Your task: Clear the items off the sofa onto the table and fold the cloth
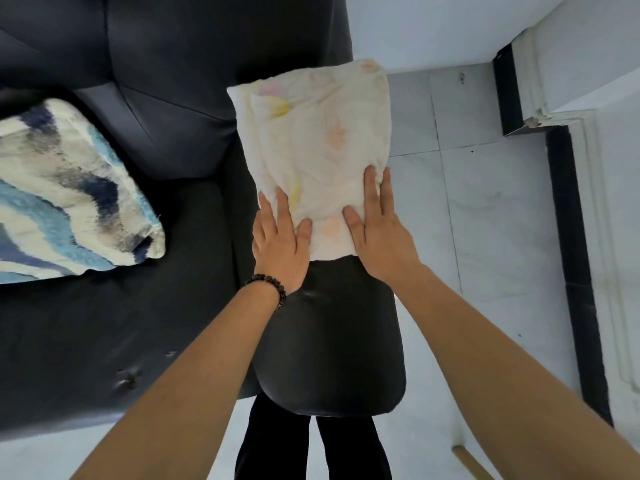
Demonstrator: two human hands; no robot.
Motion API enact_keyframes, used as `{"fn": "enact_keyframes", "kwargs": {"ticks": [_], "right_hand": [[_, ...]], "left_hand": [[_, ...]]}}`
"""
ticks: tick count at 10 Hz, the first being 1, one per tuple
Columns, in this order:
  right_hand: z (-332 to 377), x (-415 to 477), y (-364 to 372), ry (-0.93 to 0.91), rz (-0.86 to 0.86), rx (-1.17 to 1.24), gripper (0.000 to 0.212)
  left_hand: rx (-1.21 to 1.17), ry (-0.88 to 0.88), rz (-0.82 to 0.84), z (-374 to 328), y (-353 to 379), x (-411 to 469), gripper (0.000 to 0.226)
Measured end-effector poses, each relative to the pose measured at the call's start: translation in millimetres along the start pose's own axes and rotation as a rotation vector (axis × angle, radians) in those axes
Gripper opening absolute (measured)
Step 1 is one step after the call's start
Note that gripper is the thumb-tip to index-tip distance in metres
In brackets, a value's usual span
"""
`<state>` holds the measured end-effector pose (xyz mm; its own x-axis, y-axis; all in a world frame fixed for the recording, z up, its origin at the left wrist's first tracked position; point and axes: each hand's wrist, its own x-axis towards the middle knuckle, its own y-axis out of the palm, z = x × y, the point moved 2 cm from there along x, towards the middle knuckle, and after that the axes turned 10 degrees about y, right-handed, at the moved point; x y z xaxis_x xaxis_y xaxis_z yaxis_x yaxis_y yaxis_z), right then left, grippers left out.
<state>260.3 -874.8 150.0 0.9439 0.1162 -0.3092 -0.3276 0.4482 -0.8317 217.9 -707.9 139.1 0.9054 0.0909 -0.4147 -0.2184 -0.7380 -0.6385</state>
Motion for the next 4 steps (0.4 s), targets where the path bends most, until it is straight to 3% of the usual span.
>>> {"fn": "enact_keyframes", "kwargs": {"ticks": [2,4], "right_hand": [[30.5,-18.0,-49.4,0.152,0.075,-0.189,0.071],[99.2,-100.4,-175.5,0.122,-0.070,-0.048,0.066]], "left_hand": [[0.217,0.075,-0.043,-37.1,-62.1,-40.3,0.065],[0.144,0.232,-0.148,-115.7,-169.6,-127.0,0.056]]}}
